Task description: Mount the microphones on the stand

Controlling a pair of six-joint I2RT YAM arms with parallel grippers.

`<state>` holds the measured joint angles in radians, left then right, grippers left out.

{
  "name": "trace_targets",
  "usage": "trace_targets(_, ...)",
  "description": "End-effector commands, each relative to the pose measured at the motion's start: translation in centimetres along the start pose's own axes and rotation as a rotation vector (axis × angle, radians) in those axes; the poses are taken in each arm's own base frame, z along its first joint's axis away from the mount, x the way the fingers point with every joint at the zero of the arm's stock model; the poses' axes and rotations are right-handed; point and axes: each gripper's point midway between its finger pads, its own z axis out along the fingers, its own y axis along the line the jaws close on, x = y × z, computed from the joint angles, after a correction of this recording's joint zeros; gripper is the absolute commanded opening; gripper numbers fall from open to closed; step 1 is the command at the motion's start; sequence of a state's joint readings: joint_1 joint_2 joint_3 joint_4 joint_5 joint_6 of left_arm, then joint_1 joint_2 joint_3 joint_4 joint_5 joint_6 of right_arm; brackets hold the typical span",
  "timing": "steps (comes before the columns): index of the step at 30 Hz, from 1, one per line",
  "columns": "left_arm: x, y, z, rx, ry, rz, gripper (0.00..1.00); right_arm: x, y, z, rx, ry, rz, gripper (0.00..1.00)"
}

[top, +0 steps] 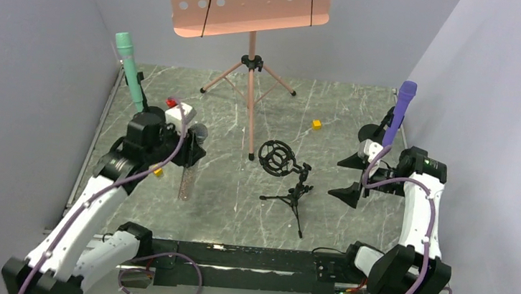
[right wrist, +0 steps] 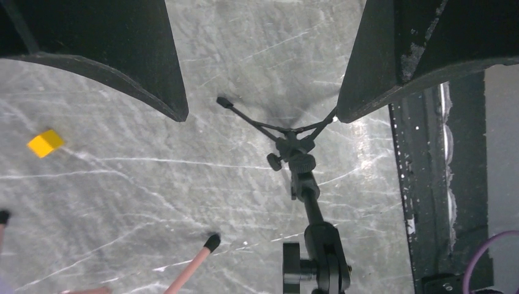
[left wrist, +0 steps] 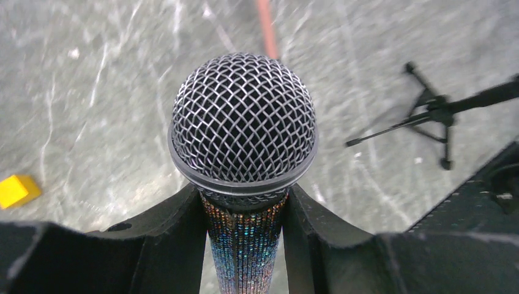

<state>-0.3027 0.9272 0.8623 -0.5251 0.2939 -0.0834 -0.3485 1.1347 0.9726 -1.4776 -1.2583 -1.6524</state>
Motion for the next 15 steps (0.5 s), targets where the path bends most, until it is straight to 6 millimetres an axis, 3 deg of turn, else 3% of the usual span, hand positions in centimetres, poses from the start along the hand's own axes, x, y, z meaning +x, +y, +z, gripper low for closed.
trace_targets(1, -5.6, -5.4, -4.0, 0.201, -0.288, 0.01, 0.0, -3.7, -0.5, -0.9, 0.049, -0.039, -0.095, 0.98)
trace_targets(8, -10.2, -12.8, -10.1, 0.443, -0.46, 0.107, 0.0, -6.1, -0.1, -1.1, 0.04, -0.055, -0.098, 1.0)
trace_targets(15, -16.2, -19.1, -15.0, 0.629, -0.567, 0.219, 0.0, -5.3, 0.9, -0.1, -0.008, -0.075, -0.066, 1.0)
